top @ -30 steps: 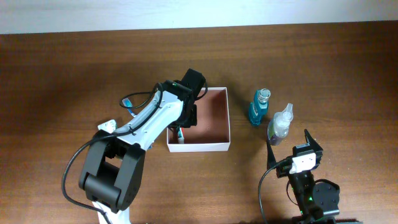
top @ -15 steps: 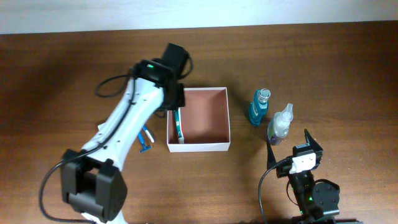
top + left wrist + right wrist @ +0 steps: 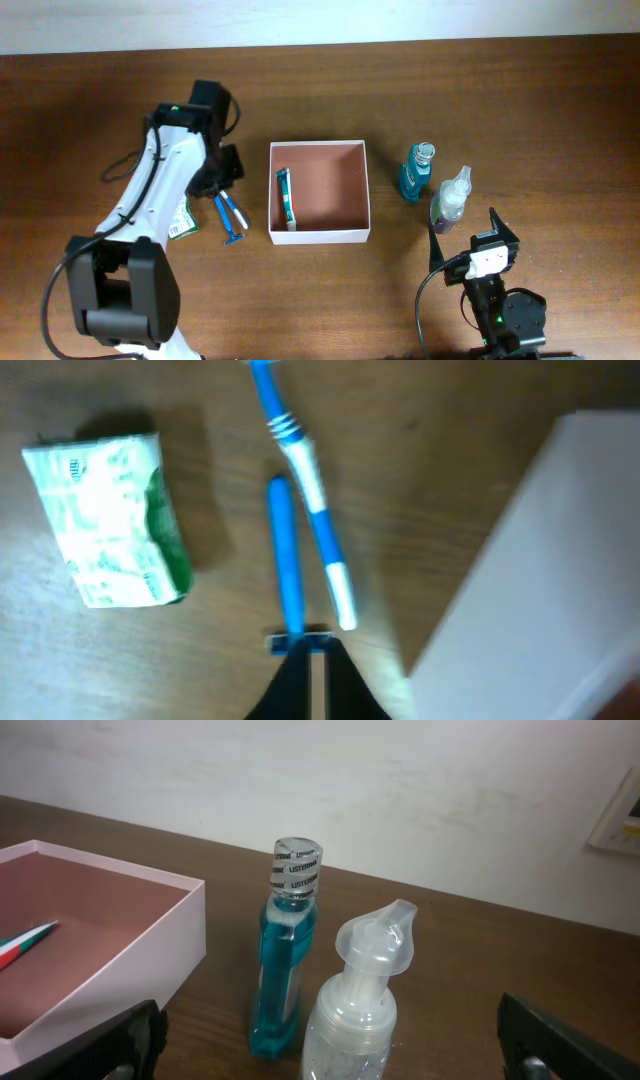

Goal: Pack container
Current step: 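Move the left gripper back over the blue razor, then grasp the blue razor with the left gripper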

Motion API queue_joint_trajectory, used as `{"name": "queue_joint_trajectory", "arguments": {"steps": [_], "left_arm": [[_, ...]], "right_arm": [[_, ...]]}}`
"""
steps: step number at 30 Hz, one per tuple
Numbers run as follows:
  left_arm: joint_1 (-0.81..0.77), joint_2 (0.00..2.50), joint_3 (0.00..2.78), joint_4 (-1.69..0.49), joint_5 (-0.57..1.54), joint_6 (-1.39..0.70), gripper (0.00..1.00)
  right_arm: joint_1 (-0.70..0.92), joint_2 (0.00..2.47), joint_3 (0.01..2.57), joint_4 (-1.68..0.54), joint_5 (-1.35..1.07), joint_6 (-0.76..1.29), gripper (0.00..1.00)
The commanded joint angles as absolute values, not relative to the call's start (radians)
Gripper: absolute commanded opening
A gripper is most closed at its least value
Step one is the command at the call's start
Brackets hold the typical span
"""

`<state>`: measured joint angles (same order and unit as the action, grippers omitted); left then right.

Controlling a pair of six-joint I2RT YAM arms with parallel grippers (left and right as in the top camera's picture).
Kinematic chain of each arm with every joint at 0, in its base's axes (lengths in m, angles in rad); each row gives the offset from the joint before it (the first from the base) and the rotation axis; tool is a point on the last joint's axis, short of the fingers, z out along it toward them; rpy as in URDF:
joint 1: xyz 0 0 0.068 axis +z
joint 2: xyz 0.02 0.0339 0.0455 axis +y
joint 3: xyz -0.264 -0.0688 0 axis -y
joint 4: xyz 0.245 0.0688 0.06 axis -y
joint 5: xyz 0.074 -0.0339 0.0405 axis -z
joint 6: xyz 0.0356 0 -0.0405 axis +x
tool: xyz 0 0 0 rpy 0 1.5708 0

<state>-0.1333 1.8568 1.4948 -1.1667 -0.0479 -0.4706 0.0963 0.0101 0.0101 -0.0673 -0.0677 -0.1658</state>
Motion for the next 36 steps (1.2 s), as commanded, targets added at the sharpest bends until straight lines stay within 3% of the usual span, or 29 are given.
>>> {"name": "queue_joint_trajectory", "arguments": {"steps": [1,6,36], "left_arm": [[-0.091,1.842,1.415,-1.147,-0.018,-0.466,0.24],[-0.084,1.842,1.303,-1.040,0.029,-0.466,0.31],[-0.085,1.844,1.126,-0.819,0.026,-0.466,0.31]], "right_arm": [[0.104,0.004,0.006,-0.073,-0.059,-0.168,0.98],[0.104,0.004,0.006,-0.073,-0.059,-0.168,0.98],[0.104,0.004,0.006,-0.073,-0.059,-0.168,0.98]]}}
